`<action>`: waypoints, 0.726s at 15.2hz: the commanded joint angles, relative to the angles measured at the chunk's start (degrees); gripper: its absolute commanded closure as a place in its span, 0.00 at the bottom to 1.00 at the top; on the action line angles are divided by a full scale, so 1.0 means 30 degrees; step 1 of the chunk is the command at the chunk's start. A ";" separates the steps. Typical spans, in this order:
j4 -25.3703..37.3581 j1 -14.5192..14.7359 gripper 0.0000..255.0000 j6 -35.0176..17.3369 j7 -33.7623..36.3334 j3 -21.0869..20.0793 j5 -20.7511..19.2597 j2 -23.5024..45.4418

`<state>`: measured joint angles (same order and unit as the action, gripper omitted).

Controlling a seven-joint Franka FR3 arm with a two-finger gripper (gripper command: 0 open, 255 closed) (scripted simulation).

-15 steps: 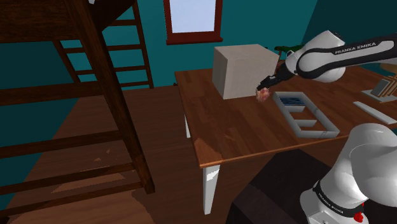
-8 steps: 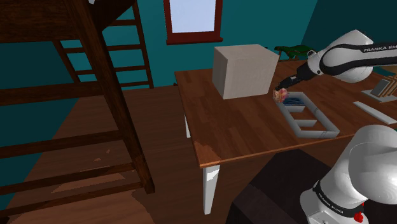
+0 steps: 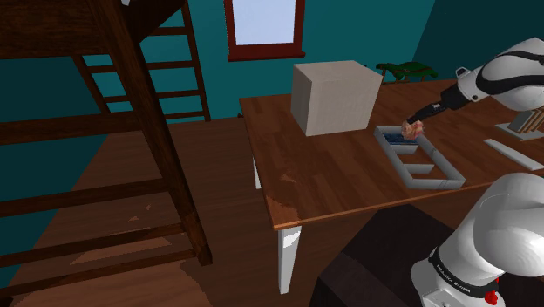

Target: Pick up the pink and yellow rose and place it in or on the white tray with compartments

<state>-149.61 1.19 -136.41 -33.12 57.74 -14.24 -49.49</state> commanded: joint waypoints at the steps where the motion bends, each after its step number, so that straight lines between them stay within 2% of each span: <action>1: 0.0805 -0.0178 1.00 0.0923 -0.0822 0.0634 -0.0114 -0.0186; 5: 0.2121 -0.0445 1.00 0.2336 -0.2179 0.1747 -0.0347 -0.0457; 11: 0.1260 -0.0102 1.00 0.0926 -0.2710 0.3006 -0.0725 -0.0110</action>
<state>-145.31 0.65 -132.72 -40.93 65.97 -16.18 -50.05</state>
